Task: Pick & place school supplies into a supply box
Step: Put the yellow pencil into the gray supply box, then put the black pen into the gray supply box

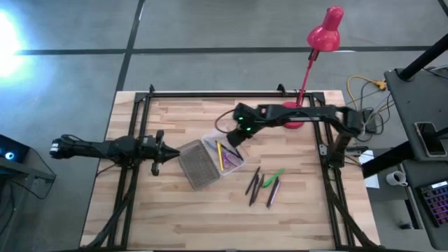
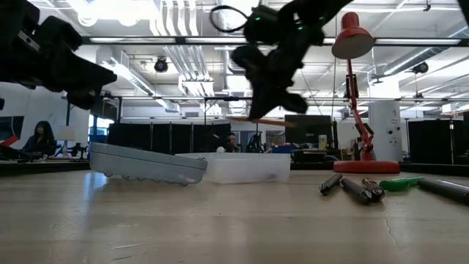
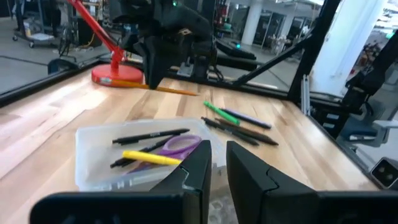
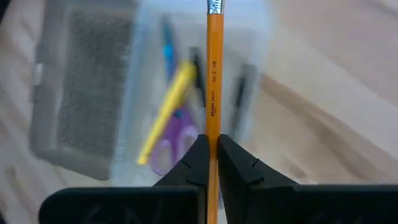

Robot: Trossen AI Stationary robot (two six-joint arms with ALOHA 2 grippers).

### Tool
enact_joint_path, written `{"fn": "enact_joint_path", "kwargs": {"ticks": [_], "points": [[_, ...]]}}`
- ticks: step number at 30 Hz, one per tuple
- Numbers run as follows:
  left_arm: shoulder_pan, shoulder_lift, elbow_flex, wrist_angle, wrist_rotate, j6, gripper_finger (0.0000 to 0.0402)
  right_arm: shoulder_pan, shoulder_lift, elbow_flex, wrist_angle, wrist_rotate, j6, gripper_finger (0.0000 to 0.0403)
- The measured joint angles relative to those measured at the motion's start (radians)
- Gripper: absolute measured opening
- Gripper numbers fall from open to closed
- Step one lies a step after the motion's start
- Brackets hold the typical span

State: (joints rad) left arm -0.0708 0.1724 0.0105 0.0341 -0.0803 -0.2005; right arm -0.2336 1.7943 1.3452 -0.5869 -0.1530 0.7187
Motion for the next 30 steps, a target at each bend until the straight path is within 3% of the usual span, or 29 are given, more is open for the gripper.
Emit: {"fn": "enact_joint_path", "kwargs": {"ticks": [8,14,23,27,30], "points": [[0.0,0.082,0.0,0.0,0.0,0.0,0.0034,0.006,0.223,0.188,-0.057,-0.097,-0.092,0.0008],[0.0,0.142,0.0,0.0,0.0,0.0,0.0034,0.022,0.297,0.242,-0.107,-0.11,-0.14,0.0005],[0.0,0.215,0.0,-0.001,0.0,0.0,0.0034,0.024,0.268,0.242,-0.153,-0.054,-0.17,0.0007],[0.0,0.241,0.0,-0.001,0.0,0.0,0.0034,0.034,0.198,0.24,-0.359,-0.066,-0.326,0.001],[0.0,0.256,0.0,-0.001,0.0,0.0,0.0034,0.074,0.099,0.201,-0.488,0.019,-0.497,0.002]]}}
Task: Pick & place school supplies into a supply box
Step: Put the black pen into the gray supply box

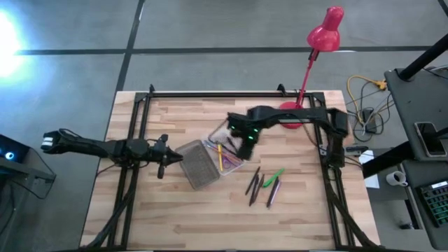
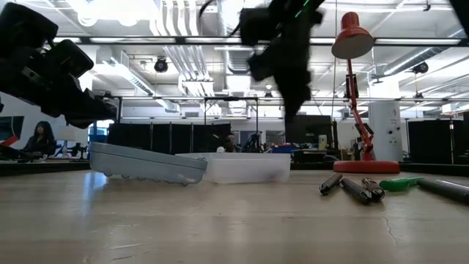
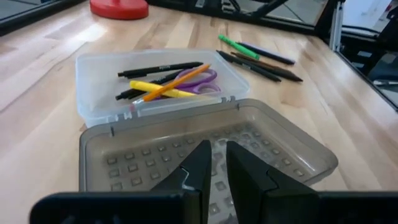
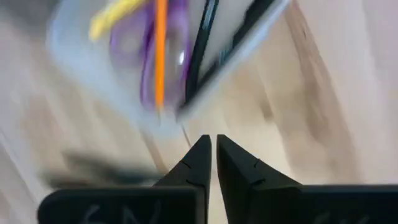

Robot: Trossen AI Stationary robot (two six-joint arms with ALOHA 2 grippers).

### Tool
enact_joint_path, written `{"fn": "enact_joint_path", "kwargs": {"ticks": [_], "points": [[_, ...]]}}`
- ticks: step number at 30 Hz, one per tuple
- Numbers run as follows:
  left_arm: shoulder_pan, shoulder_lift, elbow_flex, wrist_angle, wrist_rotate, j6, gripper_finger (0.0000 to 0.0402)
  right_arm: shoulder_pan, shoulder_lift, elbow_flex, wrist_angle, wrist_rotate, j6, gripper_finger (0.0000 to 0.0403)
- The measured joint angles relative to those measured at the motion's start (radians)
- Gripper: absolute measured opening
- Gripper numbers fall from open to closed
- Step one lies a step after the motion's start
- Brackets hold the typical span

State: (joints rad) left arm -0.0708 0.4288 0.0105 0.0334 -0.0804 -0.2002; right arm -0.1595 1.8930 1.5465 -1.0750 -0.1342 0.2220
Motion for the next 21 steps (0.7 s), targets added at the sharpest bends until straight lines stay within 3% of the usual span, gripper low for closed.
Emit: {"fn": "enact_joint_path", "kwargs": {"ticks": [5,10,16,21], "points": [[0.0,0.023,0.0,0.0,0.0,0.0,0.0034,0.072,-0.212,-0.174,0.029,0.137,-0.247,0.0056],[0.0,0.035,0.0,0.0,0.0,0.0,0.0034,0.132,-0.374,-0.379,0.173,0.138,-0.349,0.011],[0.0,0.038,0.0,0.0,0.0,0.0,0.0034,0.195,-0.381,-0.53,0.279,0.143,-0.546,0.017],[0.0,0.037,0.0,0.0,0.0,0.0,0.0034,0.238,-0.327,-0.563,0.319,0.201,-0.694,0.0194]]}}
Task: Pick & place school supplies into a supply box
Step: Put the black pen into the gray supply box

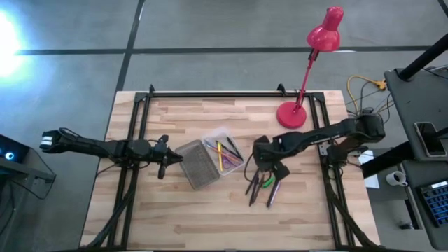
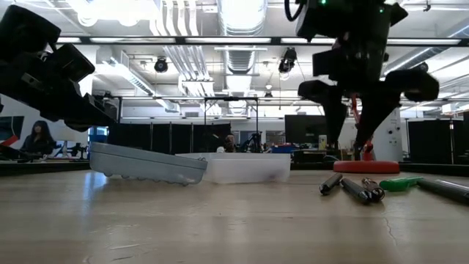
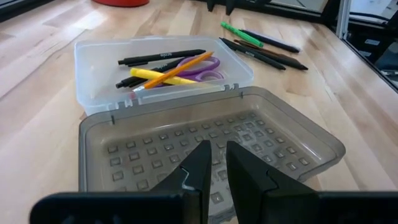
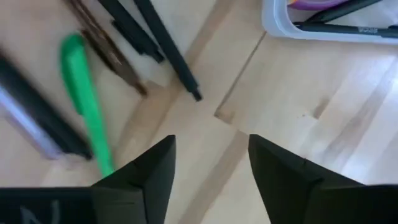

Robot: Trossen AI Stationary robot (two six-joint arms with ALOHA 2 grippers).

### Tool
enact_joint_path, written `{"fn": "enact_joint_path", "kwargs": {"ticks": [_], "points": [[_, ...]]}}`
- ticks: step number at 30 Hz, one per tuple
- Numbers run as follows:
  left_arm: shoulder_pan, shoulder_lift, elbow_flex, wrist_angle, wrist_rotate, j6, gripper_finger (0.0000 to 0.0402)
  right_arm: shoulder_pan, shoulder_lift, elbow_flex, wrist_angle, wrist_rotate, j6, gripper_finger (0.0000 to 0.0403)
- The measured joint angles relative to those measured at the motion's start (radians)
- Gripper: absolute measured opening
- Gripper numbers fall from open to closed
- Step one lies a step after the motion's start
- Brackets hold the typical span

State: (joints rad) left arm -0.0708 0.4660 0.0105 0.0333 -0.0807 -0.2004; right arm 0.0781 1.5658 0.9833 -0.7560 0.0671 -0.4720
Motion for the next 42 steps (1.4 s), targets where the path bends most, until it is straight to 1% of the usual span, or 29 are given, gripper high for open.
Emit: {"fn": "enact_joint_path", "kwargs": {"ticks": [5,10,13,15,18,24,32,39,42], "points": [[0.0,0.002,0.0,0.0,0.0,0.0,0.0034,0.02,0.055,0.028,0.043,0.014,-0.046,0.0197],[0.0,0.001,0.0,0.0,0.0,0.0,0.0034,0.045,0.137,0.103,0.048,0.004,-0.011,0.0179],[0.0,0.001,0.0,0.0,0.0,0.0,0.0034,0.067,0.186,0.146,0.05,-0.033,-0.02,0.0167],[0.0,0.0,0.0,0.0,0.0,0.0,0.0034,0.079,0.214,0.17,0.053,-0.053,0.009,0.016],[0.0,0.0,0.0,0.0,0.0,0.0,0.0034,0.099,0.244,0.192,0.055,-0.047,0.074,0.0152],[0.0,0.0,0.0,0.0,0.0,0.0,0.0034,0.139,0.258,0.186,0.062,-0.051,0.072,0.015],[0.0,0.0,0.0,0.0,0.0,0.0,0.0034,0.148,0.261,0.184,0.085,-0.053,-0.007,0.0157],[0.0,0.002,0.0,0.0,0.0,0.0,0.0034,0.188,0.273,0.161,0.139,-0.076,0.021,0.0149],[0.0,0.003,0.0,0.0,0.0,0.0,0.0034,0.201,0.278,0.146,0.191,-0.076,0.027,0.0145]]}}
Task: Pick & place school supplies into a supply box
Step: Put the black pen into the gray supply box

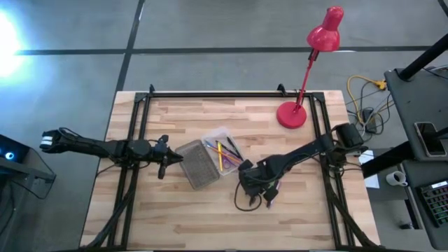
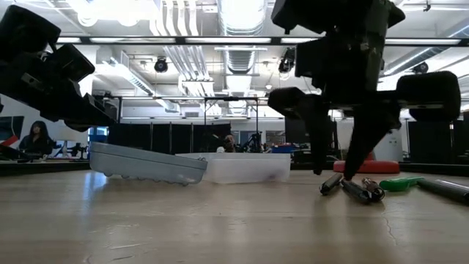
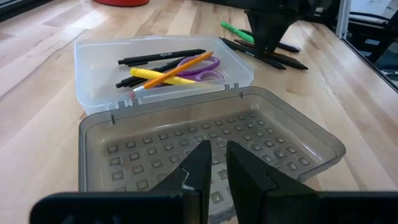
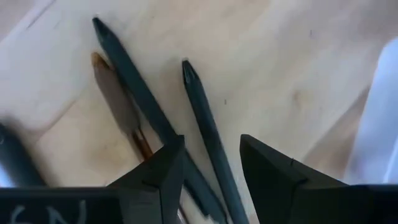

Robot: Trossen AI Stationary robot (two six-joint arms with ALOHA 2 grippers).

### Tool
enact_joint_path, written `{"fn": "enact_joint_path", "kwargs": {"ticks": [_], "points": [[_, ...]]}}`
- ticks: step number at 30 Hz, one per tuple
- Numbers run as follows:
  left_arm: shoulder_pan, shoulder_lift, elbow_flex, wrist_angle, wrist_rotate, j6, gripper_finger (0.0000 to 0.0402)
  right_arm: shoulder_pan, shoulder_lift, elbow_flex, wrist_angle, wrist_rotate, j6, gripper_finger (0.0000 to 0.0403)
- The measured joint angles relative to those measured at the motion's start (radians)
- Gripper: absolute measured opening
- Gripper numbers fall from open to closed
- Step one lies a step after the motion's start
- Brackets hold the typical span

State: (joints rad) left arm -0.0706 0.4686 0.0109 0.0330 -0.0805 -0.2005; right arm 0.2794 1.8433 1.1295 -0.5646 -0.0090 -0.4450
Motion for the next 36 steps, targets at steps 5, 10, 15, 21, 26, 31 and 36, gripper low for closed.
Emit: {"fn": "enact_joint_path", "kwargs": {"ticks": [5,10,15,21,26,31,36], "points": [[0.0,0.003,0.0,0.0,0.0,0.0,0.0034,0.005,0.005,-0.013,0.025,0.001,0.037,0.0138],[0.0,0.002,0.0,0.0,0.0,0.0,0.0034,0.004,0.011,-0.009,0.032,0.001,0.049,0.0134],[0.0,0.003,0.0,0.0,0.0,0.0,0.0034,0.004,0.019,-0.042,0.057,0.01,0.05,0.0133],[0.0,0.004,0.0,0.0,0.0,0.0,0.0034,0.005,0.013,-0.095,0.081,0.093,0.014,0.0116],[0.0,0.004,0.0,0.0,0.0,0.0,0.0034,-0.016,0.014,-0.102,0.088,0.112,-0.089,0.0078],[0.0,0.004,0.0,0.0,0.0,0.0,0.0034,-0.071,0.018,-0.078,0.063,0.085,-0.005,0.0025],[0.0,0.004,0.0,0.0,0.0,0.0,0.0034,-0.136,0.02,-0.053,0.031,0.006,0.196,0.0017]]}}
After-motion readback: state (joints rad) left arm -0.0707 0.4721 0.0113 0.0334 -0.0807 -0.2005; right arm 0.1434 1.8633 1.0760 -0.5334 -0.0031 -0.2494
